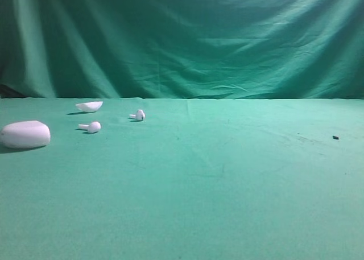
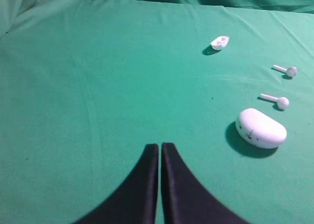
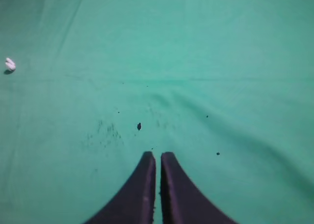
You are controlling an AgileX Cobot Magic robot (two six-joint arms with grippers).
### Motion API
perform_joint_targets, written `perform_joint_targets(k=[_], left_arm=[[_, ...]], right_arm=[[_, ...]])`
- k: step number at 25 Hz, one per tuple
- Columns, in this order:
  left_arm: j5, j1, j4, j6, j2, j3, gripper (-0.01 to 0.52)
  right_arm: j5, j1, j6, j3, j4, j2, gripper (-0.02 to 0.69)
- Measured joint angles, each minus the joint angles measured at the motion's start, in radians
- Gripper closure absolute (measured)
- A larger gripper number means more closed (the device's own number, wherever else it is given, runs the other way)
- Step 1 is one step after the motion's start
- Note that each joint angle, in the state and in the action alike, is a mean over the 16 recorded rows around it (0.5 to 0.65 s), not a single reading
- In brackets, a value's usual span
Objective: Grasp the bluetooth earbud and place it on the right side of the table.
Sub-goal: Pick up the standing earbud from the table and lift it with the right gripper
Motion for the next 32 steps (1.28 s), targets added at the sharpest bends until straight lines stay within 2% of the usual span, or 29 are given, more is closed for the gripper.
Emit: perform_joint_targets(k=[7, 14, 18, 22, 32], left_arm=[[0.000, 0.000, 0.000, 0.000, 0.000, 0.000, 0.514], [0.000, 0.000, 0.000, 0.000, 0.000, 0.000, 0.514], [0.000, 0.000, 0.000, 0.000, 0.000, 0.000, 0.514], [0.000, 0.000, 0.000, 0.000, 0.000, 0.000, 0.514], [0.000, 0.000, 0.000, 0.000, 0.000, 0.000, 0.514]], right_arm=[[0.023, 0.078, -0.091, -0.143, -0.002, 0.255, 0.665], [0.095, 0.256, -0.148, -0.415, -0.030, 0.605, 0.665], [0.146, 0.364, -0.153, -0.618, -0.053, 0.832, 0.640], [0.200, 0.433, -0.154, -0.841, -0.065, 1.048, 0.557], [0.323, 0.495, -0.154, -1.342, -0.073, 1.484, 0.248]])
